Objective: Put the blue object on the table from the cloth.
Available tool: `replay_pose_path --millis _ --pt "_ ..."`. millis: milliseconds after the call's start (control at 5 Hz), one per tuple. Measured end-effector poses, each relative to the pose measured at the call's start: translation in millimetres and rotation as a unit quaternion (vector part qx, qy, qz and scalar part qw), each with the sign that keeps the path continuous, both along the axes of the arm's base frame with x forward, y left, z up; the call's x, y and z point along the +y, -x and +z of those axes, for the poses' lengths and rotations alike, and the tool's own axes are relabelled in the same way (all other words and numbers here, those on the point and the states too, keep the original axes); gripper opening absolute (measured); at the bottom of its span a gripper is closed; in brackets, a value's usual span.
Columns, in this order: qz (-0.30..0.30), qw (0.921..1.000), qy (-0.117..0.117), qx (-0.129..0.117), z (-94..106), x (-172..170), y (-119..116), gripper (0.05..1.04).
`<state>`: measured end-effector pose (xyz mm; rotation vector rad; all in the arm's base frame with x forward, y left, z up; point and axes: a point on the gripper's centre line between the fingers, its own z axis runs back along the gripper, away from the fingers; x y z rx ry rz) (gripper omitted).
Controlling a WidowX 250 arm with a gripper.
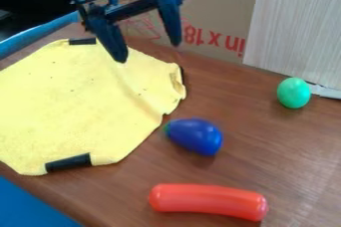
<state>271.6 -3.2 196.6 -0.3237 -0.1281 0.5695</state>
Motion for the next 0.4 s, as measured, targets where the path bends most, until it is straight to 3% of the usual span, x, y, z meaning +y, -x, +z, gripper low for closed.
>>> replay_pose_path --millis 400 --pt "-0.002 1.0000 0.000 -0.001 0.5 -0.2 0.1 1.001"
